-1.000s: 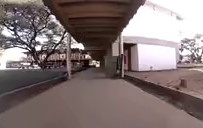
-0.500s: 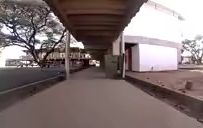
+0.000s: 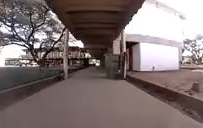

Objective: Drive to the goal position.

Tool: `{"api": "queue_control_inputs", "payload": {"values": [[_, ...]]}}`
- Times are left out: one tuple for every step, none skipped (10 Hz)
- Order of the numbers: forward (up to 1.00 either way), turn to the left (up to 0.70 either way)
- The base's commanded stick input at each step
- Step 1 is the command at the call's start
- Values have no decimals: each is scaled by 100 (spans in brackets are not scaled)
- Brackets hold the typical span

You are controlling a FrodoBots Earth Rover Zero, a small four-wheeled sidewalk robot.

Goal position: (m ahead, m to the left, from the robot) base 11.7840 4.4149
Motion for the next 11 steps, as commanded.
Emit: {"api": "queue_control_inputs", "payload": {"values": [[50,0],[50,0],[50,0],[50,0],[50,0],[50,0],[50,0],[50,0],[50,0],[50,0],[50,0]]}}
